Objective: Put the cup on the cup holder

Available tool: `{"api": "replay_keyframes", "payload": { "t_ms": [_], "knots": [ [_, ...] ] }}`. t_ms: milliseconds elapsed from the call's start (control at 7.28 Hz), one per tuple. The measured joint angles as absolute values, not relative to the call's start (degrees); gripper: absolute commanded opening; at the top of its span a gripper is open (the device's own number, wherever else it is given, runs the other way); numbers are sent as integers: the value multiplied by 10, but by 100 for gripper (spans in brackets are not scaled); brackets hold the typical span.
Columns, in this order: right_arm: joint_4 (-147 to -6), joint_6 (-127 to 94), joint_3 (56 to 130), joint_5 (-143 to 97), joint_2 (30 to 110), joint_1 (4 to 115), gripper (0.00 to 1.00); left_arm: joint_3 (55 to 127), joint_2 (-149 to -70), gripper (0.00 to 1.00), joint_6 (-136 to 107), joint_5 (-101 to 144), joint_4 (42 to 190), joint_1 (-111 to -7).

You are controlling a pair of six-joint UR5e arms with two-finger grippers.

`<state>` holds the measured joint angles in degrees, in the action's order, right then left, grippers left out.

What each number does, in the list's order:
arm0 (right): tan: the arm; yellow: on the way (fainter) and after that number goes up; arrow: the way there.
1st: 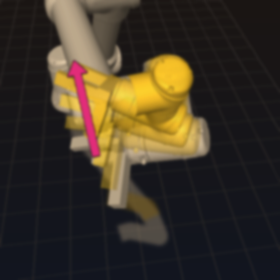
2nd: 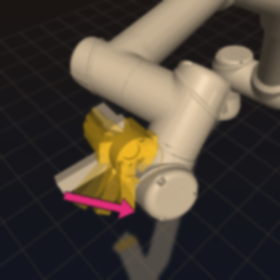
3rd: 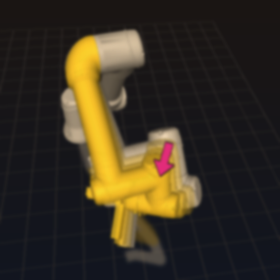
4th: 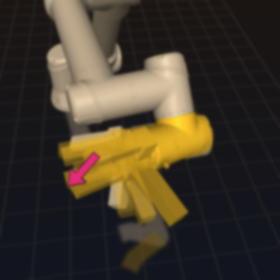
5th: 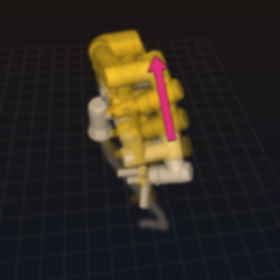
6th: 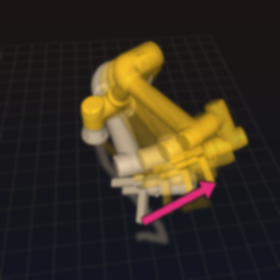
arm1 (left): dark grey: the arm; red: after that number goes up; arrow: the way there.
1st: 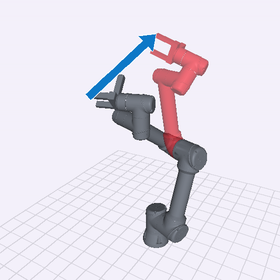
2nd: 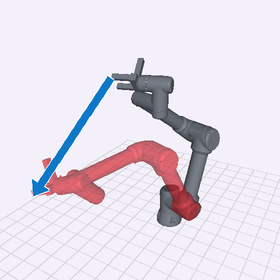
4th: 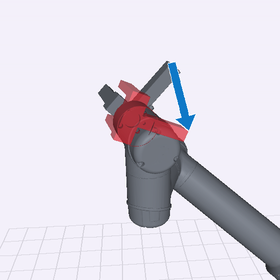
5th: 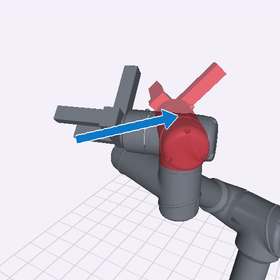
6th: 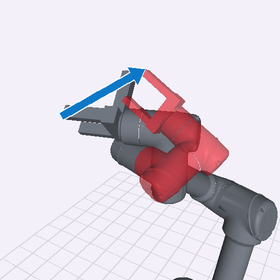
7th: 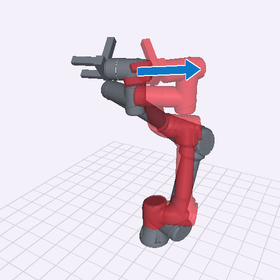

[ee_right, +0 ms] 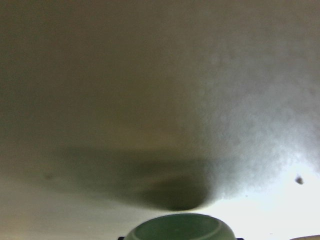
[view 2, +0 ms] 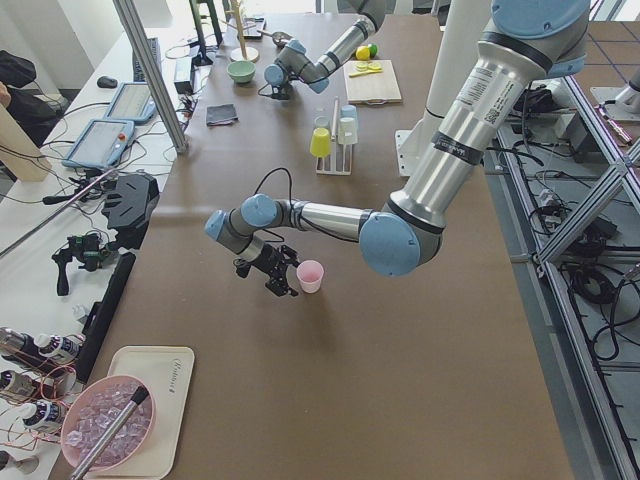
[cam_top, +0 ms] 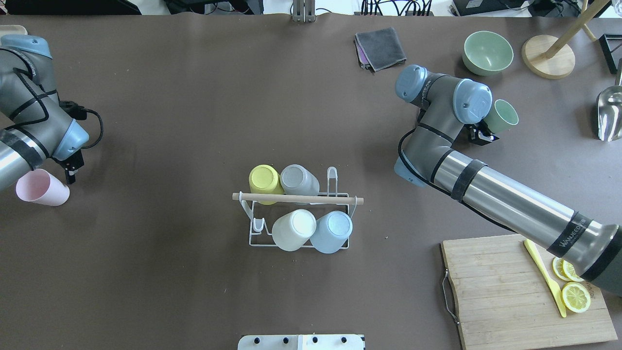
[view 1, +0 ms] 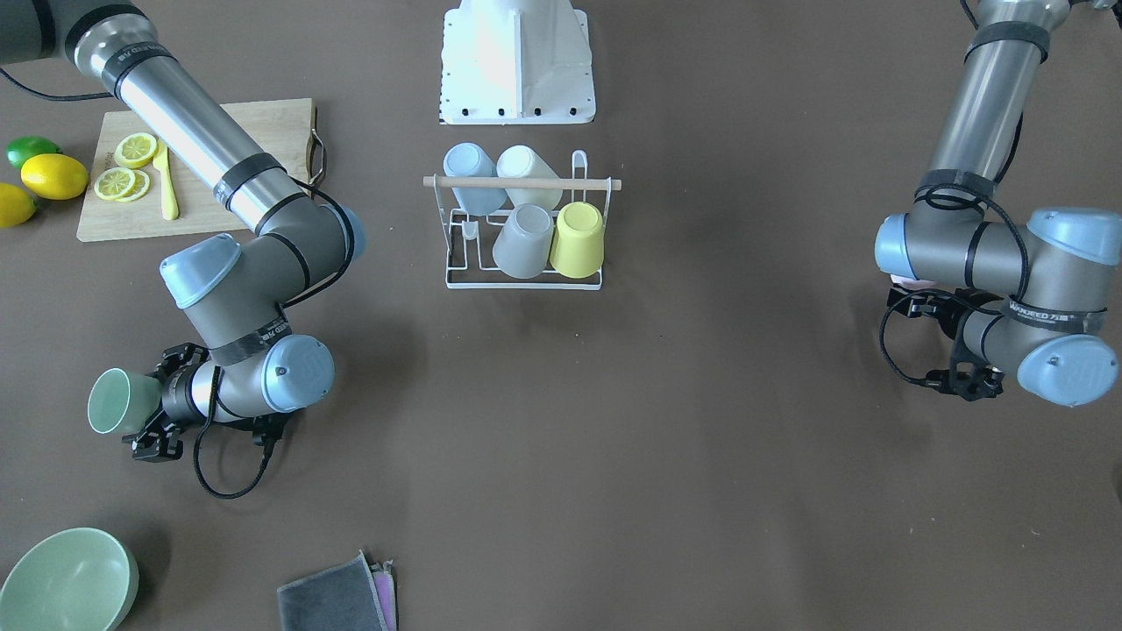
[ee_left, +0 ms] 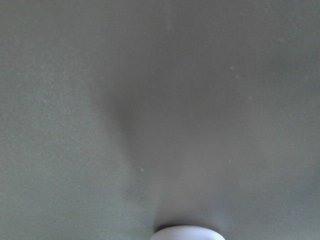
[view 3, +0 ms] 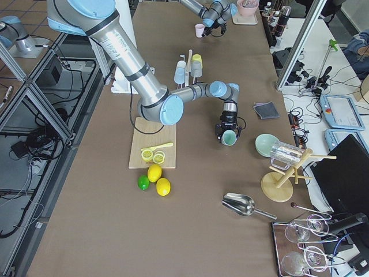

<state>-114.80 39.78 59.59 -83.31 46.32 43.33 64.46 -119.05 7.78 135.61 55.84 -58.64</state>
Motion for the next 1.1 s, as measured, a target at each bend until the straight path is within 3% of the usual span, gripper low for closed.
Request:
{"api": "replay_keyframes", "payload": {
  "t_ms": [1100],
  "knots": [
    [-1180, 370, 681, -898, 446, 471, 0, 621, -1193, 98, 128, 1359, 528, -572]
  ]
}}
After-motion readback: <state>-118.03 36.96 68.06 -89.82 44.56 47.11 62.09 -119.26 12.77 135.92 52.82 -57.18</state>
